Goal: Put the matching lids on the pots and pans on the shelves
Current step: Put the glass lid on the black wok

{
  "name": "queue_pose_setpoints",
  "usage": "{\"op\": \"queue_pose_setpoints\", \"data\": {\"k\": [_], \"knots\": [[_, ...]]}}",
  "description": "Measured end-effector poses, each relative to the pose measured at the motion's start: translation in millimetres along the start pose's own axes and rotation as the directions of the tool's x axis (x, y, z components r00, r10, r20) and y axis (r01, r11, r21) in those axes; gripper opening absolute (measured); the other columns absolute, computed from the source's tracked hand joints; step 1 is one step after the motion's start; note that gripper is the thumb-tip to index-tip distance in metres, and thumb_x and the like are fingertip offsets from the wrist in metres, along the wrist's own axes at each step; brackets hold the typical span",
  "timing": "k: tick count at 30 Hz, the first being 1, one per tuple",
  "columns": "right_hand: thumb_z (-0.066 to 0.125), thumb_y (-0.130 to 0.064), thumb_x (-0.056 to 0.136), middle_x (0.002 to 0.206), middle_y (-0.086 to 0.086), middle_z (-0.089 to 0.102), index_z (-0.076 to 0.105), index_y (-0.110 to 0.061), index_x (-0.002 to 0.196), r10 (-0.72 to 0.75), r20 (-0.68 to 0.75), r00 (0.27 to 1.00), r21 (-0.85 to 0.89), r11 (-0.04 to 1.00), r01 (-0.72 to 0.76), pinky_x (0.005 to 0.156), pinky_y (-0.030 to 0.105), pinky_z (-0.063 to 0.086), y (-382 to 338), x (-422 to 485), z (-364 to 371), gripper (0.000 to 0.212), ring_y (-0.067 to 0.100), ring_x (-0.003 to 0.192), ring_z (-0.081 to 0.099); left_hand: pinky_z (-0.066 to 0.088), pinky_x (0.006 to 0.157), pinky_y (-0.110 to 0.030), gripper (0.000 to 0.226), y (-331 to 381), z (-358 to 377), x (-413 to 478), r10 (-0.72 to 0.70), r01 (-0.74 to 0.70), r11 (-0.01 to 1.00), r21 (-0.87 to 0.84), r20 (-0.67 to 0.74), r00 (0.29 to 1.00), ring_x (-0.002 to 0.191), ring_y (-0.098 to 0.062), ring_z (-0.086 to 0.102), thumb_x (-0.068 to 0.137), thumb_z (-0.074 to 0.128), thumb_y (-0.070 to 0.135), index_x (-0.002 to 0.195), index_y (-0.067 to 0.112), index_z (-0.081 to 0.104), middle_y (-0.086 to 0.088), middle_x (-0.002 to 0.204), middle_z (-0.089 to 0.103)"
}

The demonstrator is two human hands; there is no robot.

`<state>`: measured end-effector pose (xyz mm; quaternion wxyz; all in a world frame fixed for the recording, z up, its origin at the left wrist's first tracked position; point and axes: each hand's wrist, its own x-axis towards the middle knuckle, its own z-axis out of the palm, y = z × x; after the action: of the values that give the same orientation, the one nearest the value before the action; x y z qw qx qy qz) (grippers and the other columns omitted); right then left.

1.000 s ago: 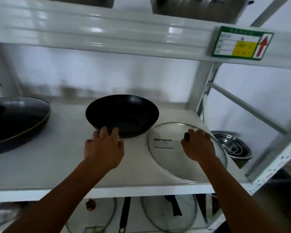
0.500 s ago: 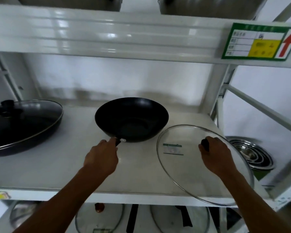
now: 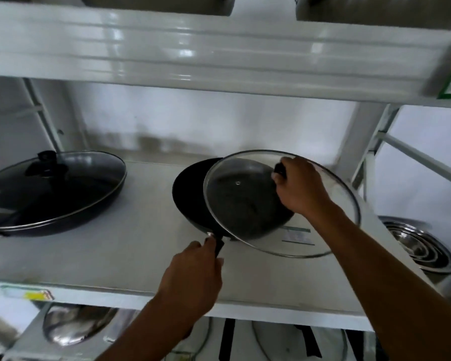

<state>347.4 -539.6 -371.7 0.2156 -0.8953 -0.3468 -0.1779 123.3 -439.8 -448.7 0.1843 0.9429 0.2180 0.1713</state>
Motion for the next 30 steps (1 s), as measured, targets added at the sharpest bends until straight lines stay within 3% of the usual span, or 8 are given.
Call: {"op": "queue_pose_setpoints", "data": {"k": [6, 12, 30], "knots": [[0.054, -0.023, 0.092, 0.119, 0.023, 0.058, 0.057, -0.005, 0.117, -0.008, 0.082, 0.997, -0.011, 1.0, 0.009, 0.089, 0.041, 0.046, -39.1, 44.0, 61.6, 0.031, 0.041, 0.111, 0.055, 0.047, 0.076, -0.027, 0.039, -3.3, -0.6, 5.6, -0.014, 0.014, 1.0, -0.008, 0.041, 0.999, 0.094, -0.02, 0.061, 0.096, 0.043, 0.038, 0.133, 0.024, 0.046, -0.005, 0.106, 0.06], [0.056, -0.023, 0.089, 0.111, 0.023, 0.063, 0.061, -0.005, 0.103, 0.016, 0.074, 0.997, 0.005, 1.0, -0.016, 0.083, 0.04, 0.047, -45.9, 53.0, 83.3, 0.023, 0.04, 0.104, 0.059, 0.043, 0.072, -0.025, 0.041, -4.9, -0.2, 4.0, -0.002, 0.003, 1.0, -0.03, 0.039, 0.999, 0.096, -0.021, 0.061, 0.097, 0.043, 0.038, 0.135, 0.023, 0.042, -0.005, 0.107, 0.06], [0.055, -0.021, 0.091, 0.111, 0.023, 0.06, 0.058, -0.004, 0.105, 0.018, 0.064, 0.998, -0.016, 1.0, -0.017, 0.083, 0.04, 0.045, -60.3, 59.4, 96.8, 0.022, 0.041, 0.105, 0.057, 0.044, 0.074, -0.026, 0.038, -2.3, -9.6, 1.6, -0.036, 0.044, 0.993, -0.111, 0.078, 0.996, 0.098, -0.023, 0.061, 0.097, 0.046, 0.035, 0.132, 0.02, 0.044, -0.007, 0.111, 0.059]]}}
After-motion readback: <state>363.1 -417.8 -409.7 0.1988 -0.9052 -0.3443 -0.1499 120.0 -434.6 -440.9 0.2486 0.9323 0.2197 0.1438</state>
